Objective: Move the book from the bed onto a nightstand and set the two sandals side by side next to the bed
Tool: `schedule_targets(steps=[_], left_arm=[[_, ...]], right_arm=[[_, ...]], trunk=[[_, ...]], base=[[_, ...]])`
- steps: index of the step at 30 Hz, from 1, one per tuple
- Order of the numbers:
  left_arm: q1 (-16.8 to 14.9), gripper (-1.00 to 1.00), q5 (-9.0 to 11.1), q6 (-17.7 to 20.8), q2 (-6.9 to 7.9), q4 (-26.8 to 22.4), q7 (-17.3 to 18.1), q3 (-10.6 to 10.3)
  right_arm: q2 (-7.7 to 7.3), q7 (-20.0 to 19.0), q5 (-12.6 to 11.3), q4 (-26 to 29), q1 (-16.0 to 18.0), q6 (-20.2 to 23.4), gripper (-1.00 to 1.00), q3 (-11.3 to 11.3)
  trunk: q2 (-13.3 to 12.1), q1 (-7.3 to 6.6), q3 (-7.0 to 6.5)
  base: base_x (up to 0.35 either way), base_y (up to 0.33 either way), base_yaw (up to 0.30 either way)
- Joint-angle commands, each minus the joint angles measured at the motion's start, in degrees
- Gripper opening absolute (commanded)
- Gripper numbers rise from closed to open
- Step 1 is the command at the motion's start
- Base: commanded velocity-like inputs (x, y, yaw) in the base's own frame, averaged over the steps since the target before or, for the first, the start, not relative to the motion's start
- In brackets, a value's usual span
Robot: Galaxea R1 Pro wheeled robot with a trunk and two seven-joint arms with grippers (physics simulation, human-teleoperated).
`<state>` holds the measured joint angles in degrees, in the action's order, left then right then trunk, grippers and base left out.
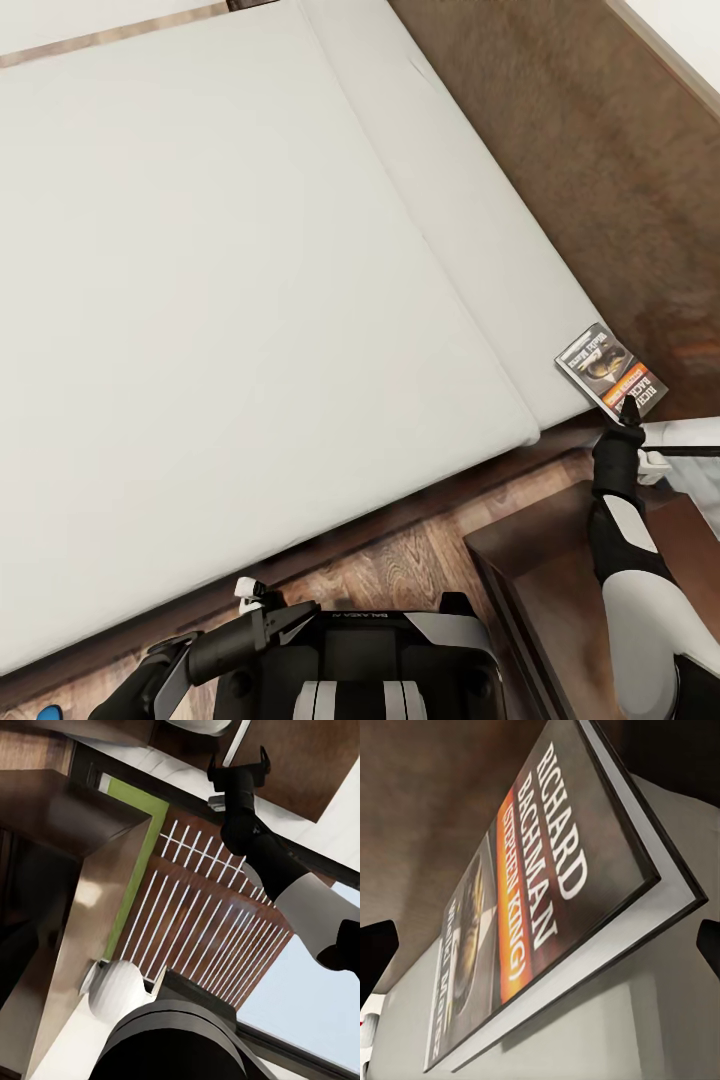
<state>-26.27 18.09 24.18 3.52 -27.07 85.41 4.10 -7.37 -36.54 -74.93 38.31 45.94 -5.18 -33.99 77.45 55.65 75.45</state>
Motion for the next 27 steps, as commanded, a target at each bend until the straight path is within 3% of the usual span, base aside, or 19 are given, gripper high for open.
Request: schedule_targets(steps=[1, 11, 12, 27], left_arm=[[-0.01, 1.0, 0.02, 0.6, 0.0, 0.0, 0.2, 0.03], [-0.01, 1.0, 0.02, 0.6, 0.0, 0.0, 0.2, 0.03], [-0.01, 1.0, 0.02, 0.6, 0.0, 0.0, 0.2, 0.03], [-0.01, 1.0, 0.02, 0.6, 0.0, 0.0, 0.2, 0.03]], right_arm=[[-0.02, -0.29, -0.48, -0.08, 0.03, -0.01, 1.0, 0.06], [-0.02, -0.23, -0.48, -0.08, 0.03, -0.09, 1.0, 0.06], [-0.02, -0.22, -0.48, -0.08, 0.03, -0.09, -1.0, 0.06], [-0.02, -0.26, -0.48, -0.08, 0.03, -0.43, -1.0, 0.06]], trunk=[[0.02, 0.0, 0.02], [0.02, 0.0, 0.02], [0.02, 0.0, 0.02], [0.02, 0.0, 0.02]], base=[[0.0, 0.0, 0.0], [0.0, 0.0, 0.0], [0.0, 0.0, 0.0], [0.0, 0.0, 0.0]])
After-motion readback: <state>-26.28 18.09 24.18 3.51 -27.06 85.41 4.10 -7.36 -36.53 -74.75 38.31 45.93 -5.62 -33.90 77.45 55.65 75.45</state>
